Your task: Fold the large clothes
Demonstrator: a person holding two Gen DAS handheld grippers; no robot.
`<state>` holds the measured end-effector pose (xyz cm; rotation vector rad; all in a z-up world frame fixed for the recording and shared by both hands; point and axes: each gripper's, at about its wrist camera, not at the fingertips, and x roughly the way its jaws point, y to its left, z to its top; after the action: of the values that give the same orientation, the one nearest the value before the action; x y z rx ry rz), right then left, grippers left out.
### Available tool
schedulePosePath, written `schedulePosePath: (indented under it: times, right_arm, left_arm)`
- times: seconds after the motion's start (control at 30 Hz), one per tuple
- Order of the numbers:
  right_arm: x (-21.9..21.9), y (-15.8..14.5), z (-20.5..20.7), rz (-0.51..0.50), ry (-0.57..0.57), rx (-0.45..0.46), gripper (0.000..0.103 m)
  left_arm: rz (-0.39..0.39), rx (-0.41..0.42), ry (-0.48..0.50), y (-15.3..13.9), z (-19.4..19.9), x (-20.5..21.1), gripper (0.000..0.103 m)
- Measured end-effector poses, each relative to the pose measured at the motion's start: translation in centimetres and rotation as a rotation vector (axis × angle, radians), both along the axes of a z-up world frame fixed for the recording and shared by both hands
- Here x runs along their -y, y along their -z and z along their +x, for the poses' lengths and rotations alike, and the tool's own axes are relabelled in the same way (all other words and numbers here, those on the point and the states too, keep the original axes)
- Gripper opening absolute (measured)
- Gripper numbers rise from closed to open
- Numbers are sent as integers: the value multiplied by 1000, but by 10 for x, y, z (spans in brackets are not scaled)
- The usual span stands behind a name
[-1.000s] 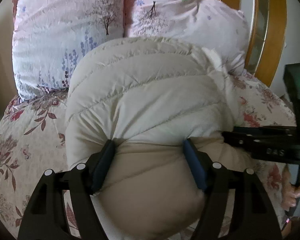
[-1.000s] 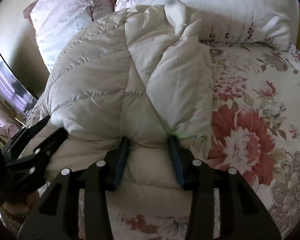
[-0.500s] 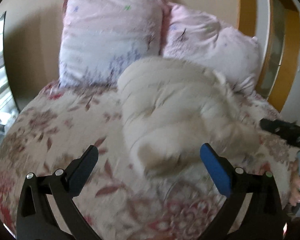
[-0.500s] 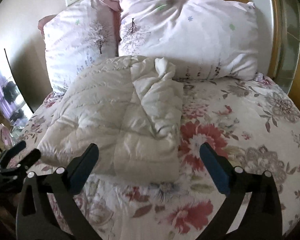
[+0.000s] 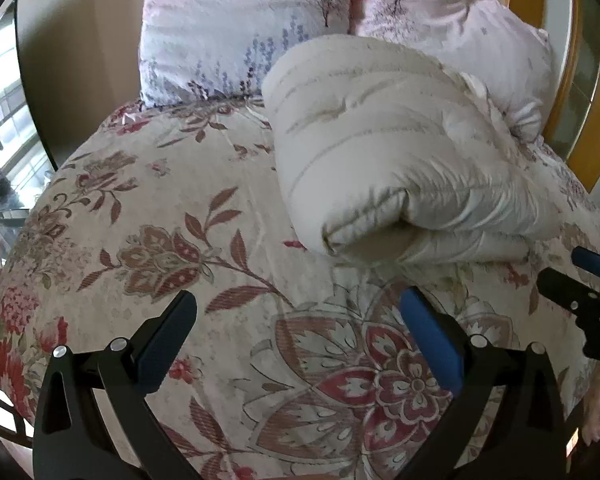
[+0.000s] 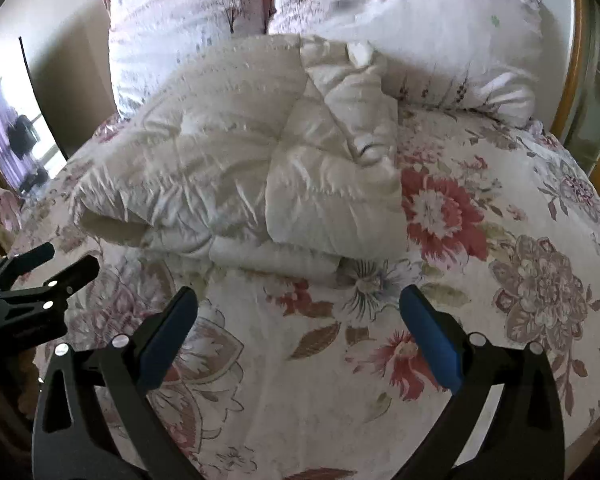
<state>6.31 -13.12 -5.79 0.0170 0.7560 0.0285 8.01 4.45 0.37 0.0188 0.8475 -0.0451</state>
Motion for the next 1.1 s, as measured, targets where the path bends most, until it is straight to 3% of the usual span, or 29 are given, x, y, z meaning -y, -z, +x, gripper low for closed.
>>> schedulePosePath:
  times: [0.27,1.1]
  right_arm:
    - [-3,12,6,-44,3,-62,101]
    - [-2,17,13,-32,-1,-85,101]
  left_arm:
    - [42,-48,22,5,1,10,102]
    - [49,-73,14,12,4,11,102]
